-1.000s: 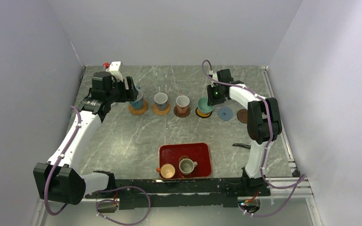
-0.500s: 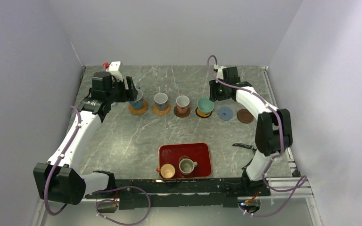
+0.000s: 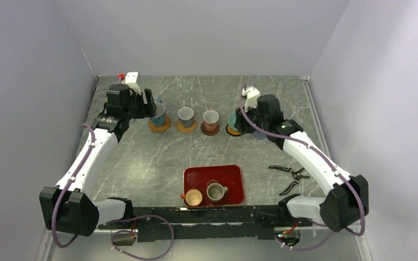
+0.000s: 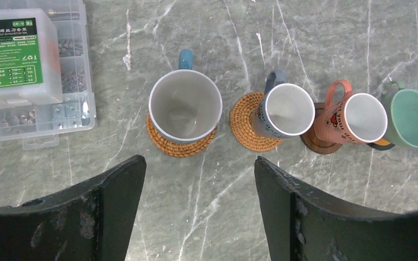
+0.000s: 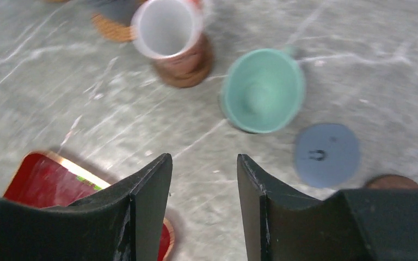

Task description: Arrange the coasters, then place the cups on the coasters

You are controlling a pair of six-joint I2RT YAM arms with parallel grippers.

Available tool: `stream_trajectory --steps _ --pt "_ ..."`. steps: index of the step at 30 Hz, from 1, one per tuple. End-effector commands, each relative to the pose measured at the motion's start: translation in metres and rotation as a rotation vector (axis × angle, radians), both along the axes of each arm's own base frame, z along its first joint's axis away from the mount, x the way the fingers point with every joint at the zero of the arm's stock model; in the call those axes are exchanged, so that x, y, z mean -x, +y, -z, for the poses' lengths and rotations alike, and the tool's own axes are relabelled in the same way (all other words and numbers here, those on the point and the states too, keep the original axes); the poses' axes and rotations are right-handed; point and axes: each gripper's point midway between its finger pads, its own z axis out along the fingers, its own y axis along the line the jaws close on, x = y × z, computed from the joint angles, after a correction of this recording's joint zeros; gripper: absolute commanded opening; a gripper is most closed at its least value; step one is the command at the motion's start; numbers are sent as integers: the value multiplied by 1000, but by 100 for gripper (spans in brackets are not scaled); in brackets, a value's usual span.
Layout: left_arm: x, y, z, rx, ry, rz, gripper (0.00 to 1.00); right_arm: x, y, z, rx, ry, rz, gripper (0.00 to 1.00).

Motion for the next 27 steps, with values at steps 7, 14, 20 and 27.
stream_trajectory --steps 7,14,20,27 --pt "-5 -4 -9 25 -36 0 78 117 114 9 -73 15 -481 52" --pt "0 1 -21 28 -82 -25 79 187 184 30 -88 85 -756 51" --pt "3 2 -27 27 -97 -23 79 212 207 73 75 137 -876 50" --pt "4 1 -32 37 -105 -22 79 220 208 93 187 160 -930 50"
